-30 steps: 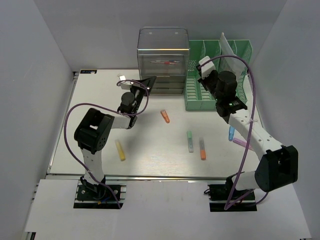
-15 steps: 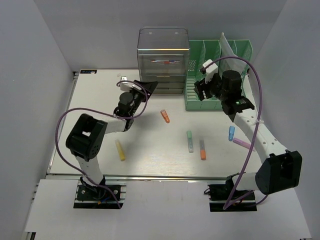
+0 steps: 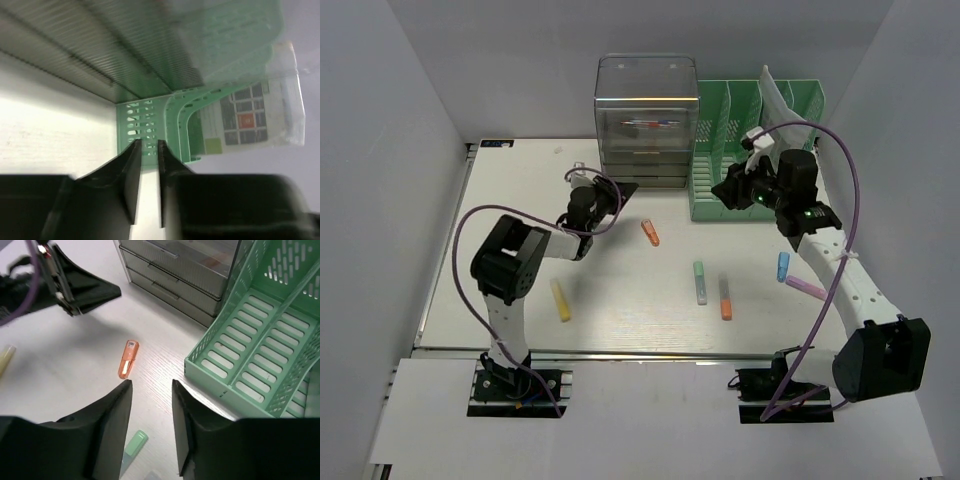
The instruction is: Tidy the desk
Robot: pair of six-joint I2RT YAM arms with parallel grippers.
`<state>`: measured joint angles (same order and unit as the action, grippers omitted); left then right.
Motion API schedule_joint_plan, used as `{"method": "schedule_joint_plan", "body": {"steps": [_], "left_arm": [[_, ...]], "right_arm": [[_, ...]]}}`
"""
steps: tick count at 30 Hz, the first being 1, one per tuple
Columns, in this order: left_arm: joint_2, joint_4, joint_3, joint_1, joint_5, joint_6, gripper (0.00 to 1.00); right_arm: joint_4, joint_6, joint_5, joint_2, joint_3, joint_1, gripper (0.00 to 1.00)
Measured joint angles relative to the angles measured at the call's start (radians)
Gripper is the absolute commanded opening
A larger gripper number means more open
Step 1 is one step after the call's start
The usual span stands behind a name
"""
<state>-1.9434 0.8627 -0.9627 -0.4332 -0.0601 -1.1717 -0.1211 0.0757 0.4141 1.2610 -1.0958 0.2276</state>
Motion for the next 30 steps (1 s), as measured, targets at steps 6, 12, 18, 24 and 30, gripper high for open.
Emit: {"method": "schedule_joint_plan", "body": {"steps": [6,12,18,24,30], "left_arm": [[-0.172,0.151,-0.008,-0.001,0.043,-0.098,0.23],[-0.247,0.232,-0.082,-0.006,0.113,-0.138,0.35],[-0.306,0.29,-0.184,-0.008,0.132,-0.153,0.38],[-0.346,0.266,-0.25,-0.008,0.133,-0.154,0.38],[-0.373,0.234,-0.301,-0.008,0.14,-0.154,0.4]], "right_arm": [[-0.009,-0.08,0.064,0.002,-0.003,-0.043,0.31],[-0.02,-0.159,0.13,0.057,-0.018,-0.087,0.41],[-0.019,-0.206,0.174,0.089,-0.019,-0.102,0.5],[-0.018,-0.231,0.193,0.105,-0.019,-0.105,0.5],[-0.008,-0.234,0.195,0.103,-0.019,-0.111,0.5]]}}
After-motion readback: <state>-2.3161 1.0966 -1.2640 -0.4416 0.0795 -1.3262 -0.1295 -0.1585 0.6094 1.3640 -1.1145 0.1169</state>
